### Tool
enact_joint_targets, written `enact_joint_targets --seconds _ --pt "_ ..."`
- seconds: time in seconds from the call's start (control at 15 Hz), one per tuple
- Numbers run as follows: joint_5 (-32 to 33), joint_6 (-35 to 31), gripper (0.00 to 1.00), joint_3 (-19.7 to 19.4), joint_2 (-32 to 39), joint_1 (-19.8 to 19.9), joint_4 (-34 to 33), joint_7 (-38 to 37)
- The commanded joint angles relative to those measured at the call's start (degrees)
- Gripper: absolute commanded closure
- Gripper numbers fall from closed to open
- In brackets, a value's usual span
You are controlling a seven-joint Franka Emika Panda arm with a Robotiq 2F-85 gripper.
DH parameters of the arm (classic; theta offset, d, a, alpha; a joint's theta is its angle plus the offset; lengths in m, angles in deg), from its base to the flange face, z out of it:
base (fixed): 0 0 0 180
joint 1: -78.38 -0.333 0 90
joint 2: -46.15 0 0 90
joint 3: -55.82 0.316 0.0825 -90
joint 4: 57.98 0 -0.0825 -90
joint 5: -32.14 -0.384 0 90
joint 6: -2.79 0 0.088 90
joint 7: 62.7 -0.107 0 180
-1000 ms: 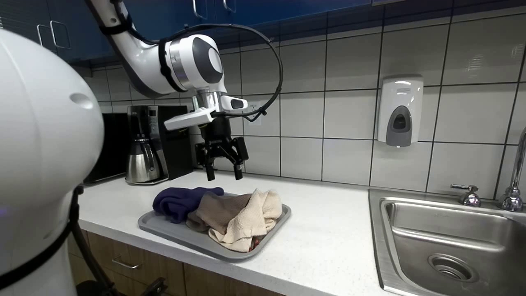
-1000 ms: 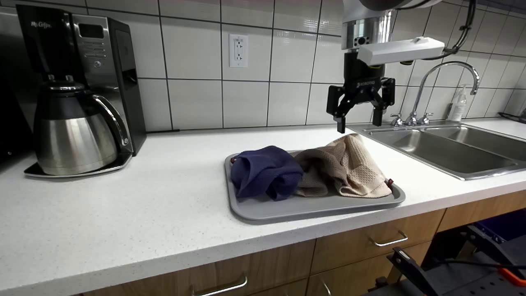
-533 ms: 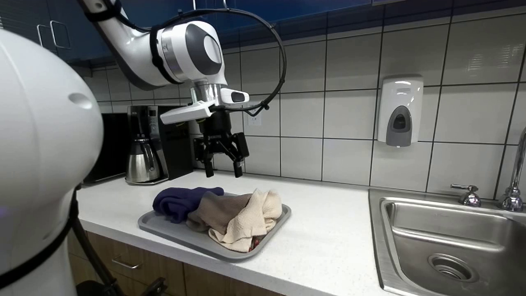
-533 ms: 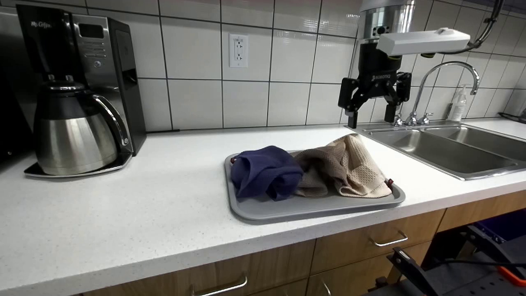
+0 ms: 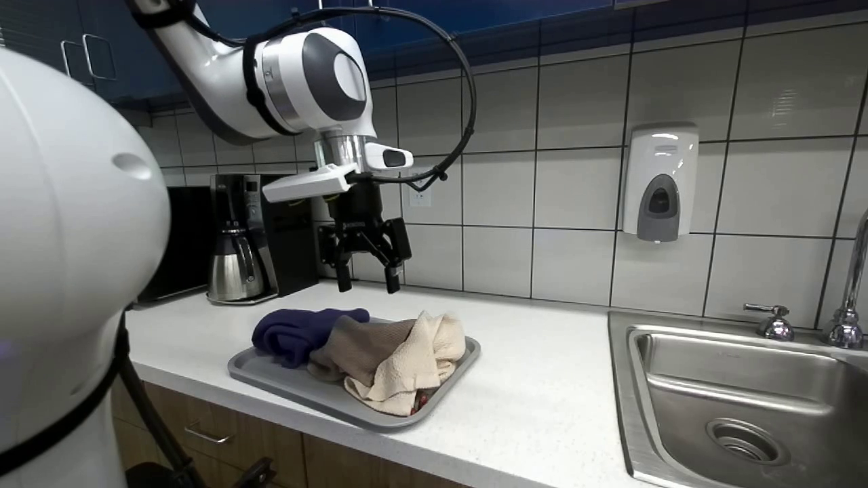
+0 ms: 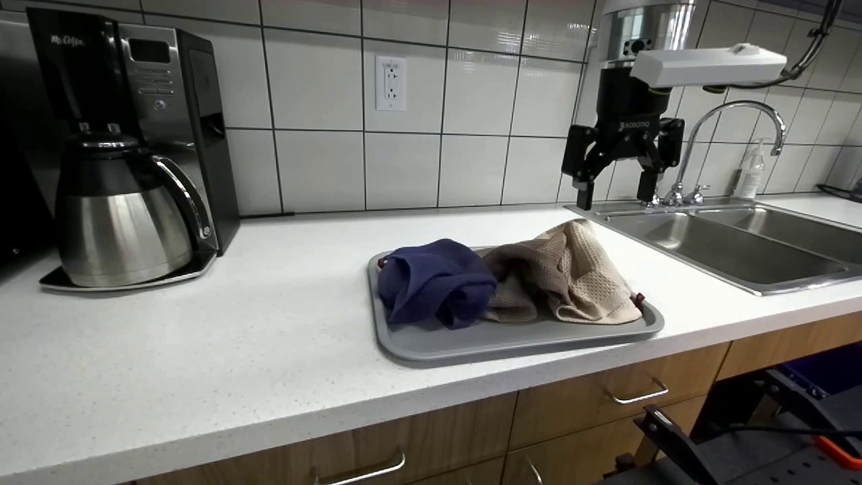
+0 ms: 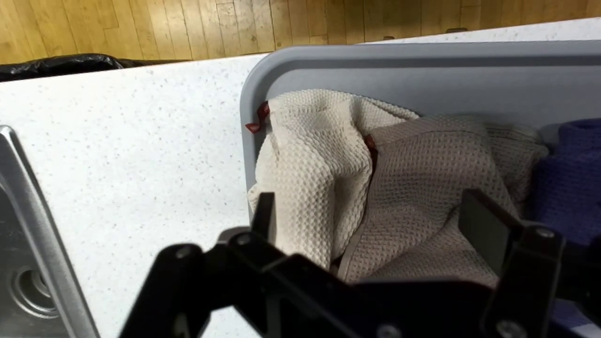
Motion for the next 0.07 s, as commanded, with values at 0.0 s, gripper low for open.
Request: enact_joint_targets --seconds 0.0 --pt "-0.6 0.1 0.00 1.1 0.0 1.1 0.0 0.5"
